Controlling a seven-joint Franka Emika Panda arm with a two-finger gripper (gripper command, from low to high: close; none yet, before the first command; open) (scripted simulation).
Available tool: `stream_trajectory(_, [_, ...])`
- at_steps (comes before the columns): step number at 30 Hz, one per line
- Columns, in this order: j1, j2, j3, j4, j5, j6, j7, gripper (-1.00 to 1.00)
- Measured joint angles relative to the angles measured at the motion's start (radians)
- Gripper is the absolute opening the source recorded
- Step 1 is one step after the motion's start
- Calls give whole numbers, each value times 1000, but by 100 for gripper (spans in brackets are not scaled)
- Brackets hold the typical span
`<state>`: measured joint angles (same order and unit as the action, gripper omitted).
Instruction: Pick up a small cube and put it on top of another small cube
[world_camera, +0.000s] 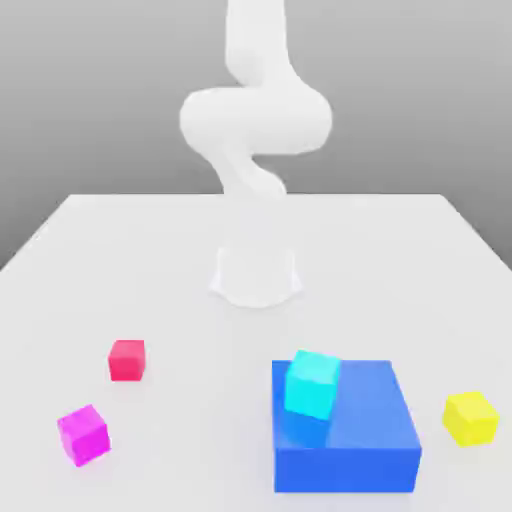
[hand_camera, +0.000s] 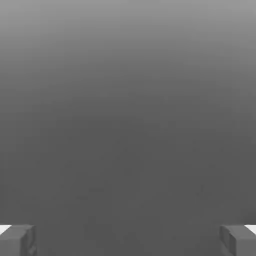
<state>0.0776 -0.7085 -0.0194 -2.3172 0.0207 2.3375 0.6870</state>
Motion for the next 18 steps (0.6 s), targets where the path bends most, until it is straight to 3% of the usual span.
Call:
stream_trajectory(9, [251,334,-35,-62,84,135,-417,0])
stream_trajectory(18, [421,660,26,-123,118,270,-792,0])
